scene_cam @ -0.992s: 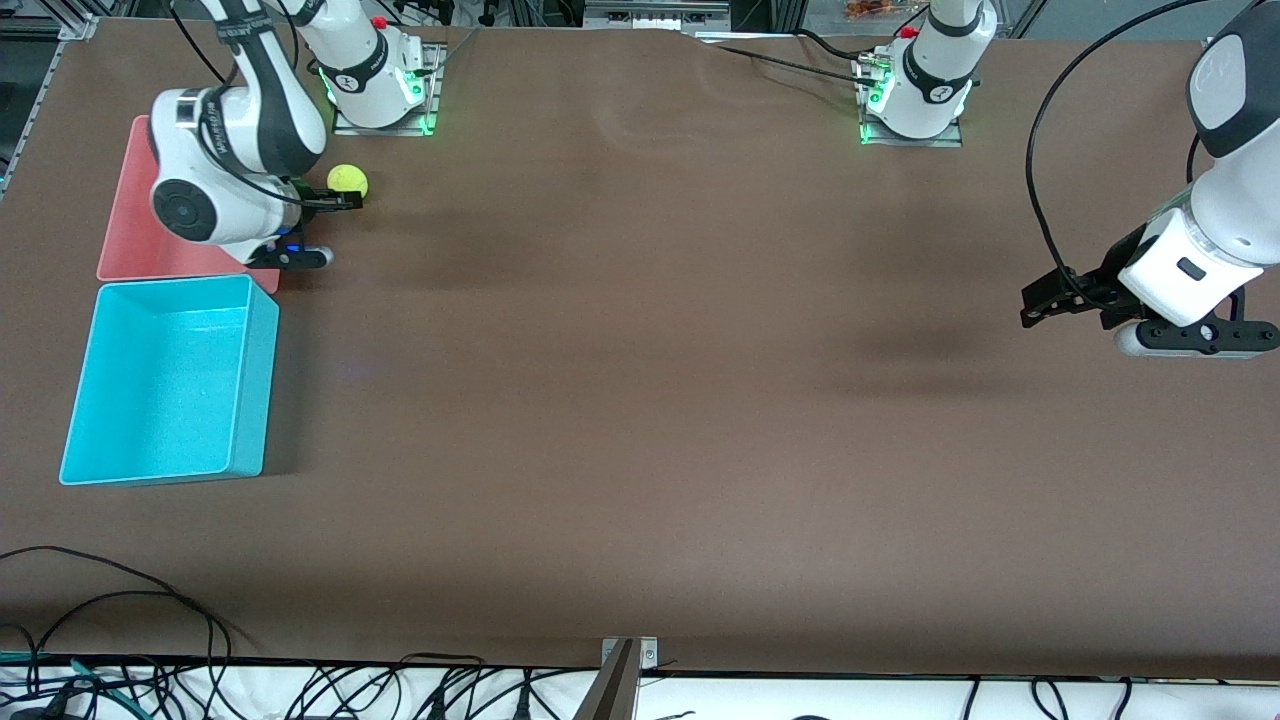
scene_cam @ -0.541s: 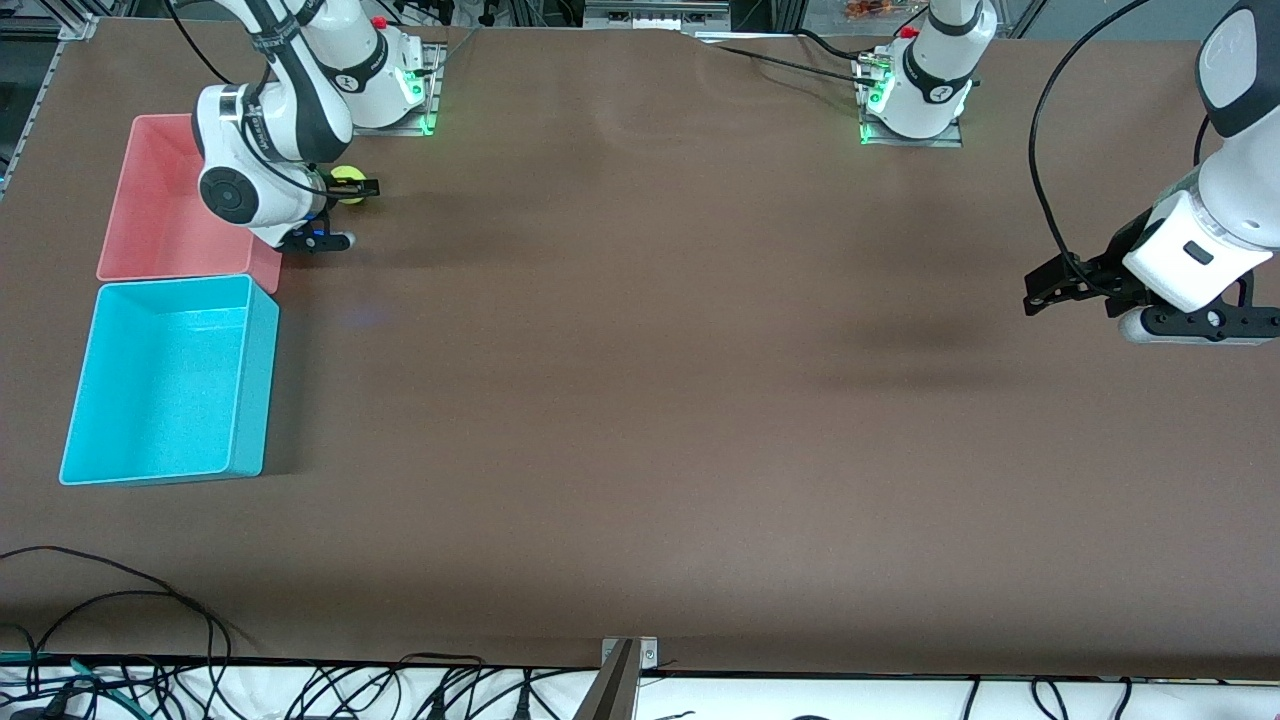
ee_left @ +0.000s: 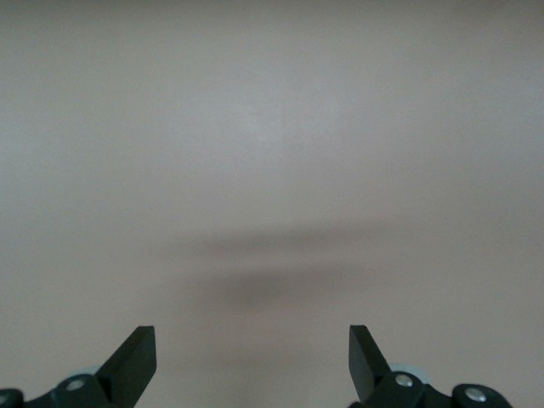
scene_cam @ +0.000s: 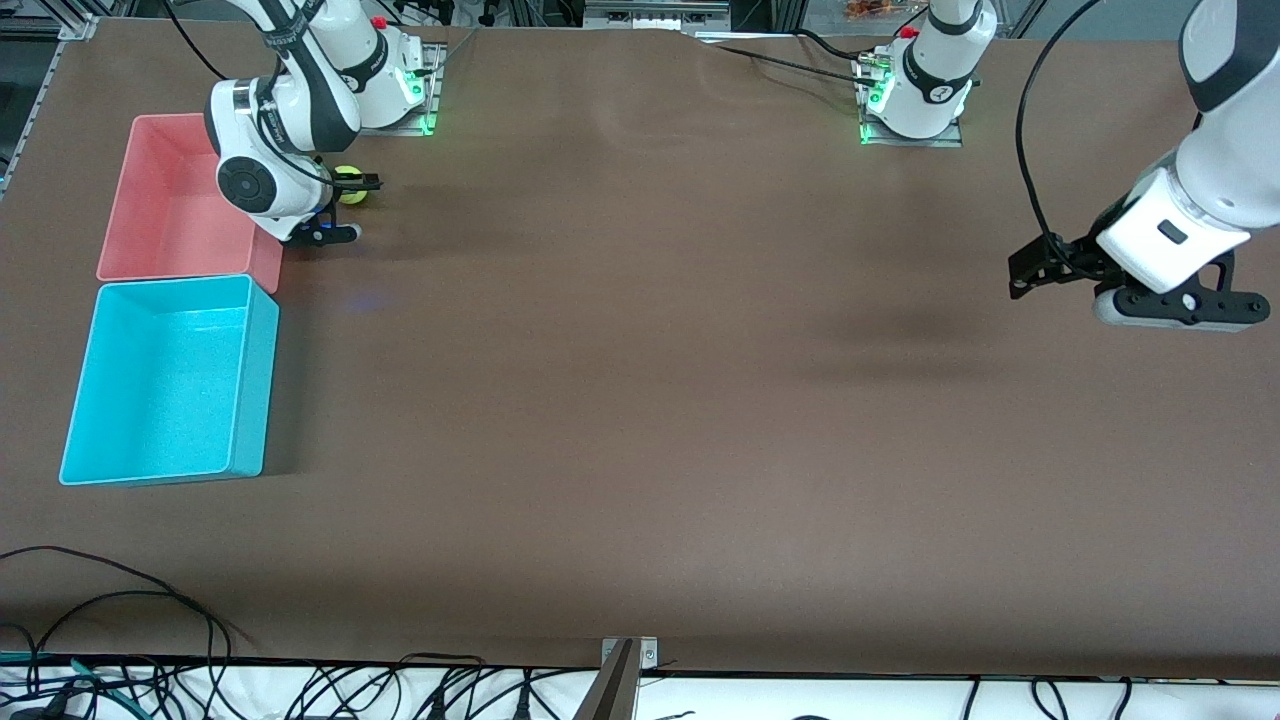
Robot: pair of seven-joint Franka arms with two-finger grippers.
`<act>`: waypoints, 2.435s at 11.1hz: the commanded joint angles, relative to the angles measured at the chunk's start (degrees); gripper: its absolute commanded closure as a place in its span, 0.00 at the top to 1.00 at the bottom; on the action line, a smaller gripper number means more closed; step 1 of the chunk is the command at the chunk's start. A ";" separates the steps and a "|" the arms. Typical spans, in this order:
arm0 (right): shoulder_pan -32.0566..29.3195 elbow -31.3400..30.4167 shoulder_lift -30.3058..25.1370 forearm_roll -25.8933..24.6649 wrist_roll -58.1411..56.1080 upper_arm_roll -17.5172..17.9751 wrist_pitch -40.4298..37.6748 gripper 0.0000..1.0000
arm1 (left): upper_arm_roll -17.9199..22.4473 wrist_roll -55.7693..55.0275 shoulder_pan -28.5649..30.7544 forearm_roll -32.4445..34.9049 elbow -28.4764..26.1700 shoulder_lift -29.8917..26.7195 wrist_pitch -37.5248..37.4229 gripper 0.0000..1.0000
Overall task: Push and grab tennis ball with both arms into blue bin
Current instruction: 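Lower the right gripper over the tennis ball and close on it, then carry the held ball with the right gripper over the cyan bin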
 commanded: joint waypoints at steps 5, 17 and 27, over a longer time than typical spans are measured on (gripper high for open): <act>-0.97 -3.60 2.70 -1.64 -2.94 0.03 7.14 1.00 | 0.17 4.95 -1.71 1.59 2.28 -2.10 -2.62 1.00; -1.94 16.12 7.77 -1.29 -5.58 2.31 -3.79 0.28 | 0.35 5.92 -1.62 1.06 4.30 -1.84 -6.49 1.00; -4.39 44.91 13.34 1.61 -10.99 1.02 -18.70 0.29 | 0.70 7.93 -1.53 1.32 4.30 -2.01 -8.77 1.00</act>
